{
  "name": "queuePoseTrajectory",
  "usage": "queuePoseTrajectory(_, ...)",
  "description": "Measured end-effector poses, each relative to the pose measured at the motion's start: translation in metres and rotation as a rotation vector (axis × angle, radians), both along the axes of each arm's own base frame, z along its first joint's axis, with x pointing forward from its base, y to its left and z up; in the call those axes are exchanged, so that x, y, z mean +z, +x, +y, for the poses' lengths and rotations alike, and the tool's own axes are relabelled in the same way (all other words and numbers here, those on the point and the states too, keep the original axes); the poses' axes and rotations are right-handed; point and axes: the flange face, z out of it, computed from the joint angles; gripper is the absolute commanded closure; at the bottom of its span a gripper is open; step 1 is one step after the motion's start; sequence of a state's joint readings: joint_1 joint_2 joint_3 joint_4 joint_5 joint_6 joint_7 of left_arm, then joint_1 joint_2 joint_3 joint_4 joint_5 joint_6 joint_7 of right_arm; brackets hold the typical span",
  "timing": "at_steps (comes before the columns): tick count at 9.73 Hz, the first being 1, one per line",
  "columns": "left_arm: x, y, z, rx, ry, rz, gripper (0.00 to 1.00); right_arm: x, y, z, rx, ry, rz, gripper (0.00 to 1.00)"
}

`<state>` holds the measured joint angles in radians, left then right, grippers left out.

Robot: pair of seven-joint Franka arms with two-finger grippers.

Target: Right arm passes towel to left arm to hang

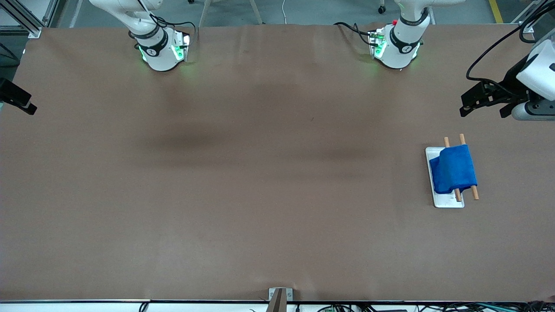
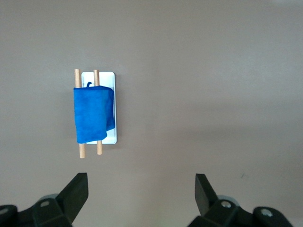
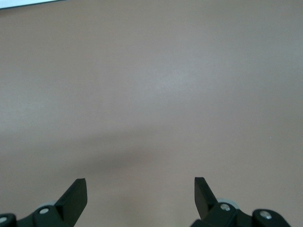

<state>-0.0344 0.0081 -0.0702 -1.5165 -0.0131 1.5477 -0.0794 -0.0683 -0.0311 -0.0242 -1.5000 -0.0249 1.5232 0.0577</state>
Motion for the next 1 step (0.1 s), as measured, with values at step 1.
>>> queuePoseTrajectory(1,-0.0002,0.0001,0.0005,0.000,0.004,0.000,0.01,-0.0001,0.0001,0.0000,0.002,0.000,0.000,0.00)
